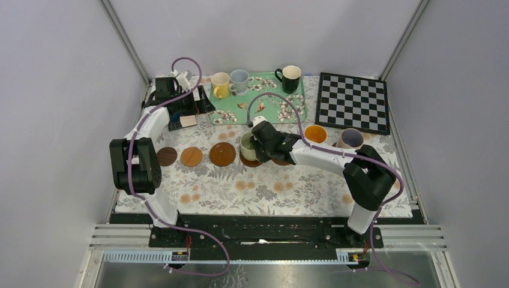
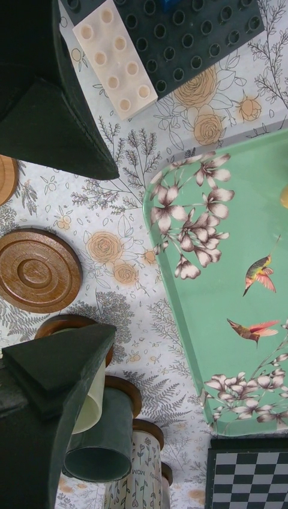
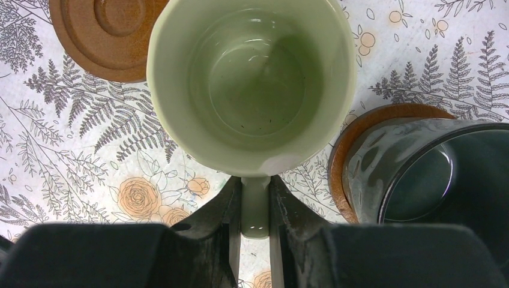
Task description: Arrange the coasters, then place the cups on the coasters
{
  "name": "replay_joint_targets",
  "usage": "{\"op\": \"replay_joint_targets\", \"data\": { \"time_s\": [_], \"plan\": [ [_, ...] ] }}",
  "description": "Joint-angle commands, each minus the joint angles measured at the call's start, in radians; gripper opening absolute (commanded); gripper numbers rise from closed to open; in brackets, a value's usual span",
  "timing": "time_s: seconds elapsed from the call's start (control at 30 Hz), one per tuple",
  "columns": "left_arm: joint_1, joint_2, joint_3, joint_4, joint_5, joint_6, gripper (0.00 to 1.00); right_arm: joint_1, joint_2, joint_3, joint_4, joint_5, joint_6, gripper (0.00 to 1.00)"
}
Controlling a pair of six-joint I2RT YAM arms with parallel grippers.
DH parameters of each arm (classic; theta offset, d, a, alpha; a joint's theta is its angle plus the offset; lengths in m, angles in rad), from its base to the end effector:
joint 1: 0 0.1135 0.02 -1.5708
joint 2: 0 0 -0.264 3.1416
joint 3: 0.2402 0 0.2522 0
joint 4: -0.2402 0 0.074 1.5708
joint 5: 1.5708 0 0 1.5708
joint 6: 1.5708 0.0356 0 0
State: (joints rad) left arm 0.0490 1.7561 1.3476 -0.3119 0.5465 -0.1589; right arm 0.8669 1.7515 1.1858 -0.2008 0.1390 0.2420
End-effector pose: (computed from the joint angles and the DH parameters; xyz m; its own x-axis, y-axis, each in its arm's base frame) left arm 0.3962 0.0009 0.2619 -0.7057 -0.1699 -0.6878 0.2396 0.8563 -0.4574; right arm 0.2530 0.2904 0.2168 -0.6013 -0.3415 -0.7224 -0.5627 0.8229 0.0793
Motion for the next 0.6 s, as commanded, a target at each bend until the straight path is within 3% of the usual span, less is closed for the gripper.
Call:
{"op": "replay_joint_targets", "data": {
  "time_s": [0.0, 0.1, 0.23, 0.57],
  "plan": [
    [-0.009, 0.005, 0.03, 0.047, 0.016, -0.008, 0.99, 0.009, -0.048, -0.012, -0.004, 0.032, 0.03, 0.14],
    [-0.014, 0.005, 0.029, 0.047, 0.012, -0.006, 0.99, 0.011, -0.062, -0.029, -0.005, 0.026, 0.034, 0.16],
    [-0.022, 0.005, 0.026, 0.047, 0.005, -0.007, 0.99, 0.015, -0.078, -0.051, -0.007, 0.025, 0.042, 0.38],
    [-0.044, -0.008, 0.019, 0.047, -0.005, 0.005, 0.99, 0.024, -0.137, -0.07, 0.022, -0.003, 0.009, 0.52]
  ]
}}
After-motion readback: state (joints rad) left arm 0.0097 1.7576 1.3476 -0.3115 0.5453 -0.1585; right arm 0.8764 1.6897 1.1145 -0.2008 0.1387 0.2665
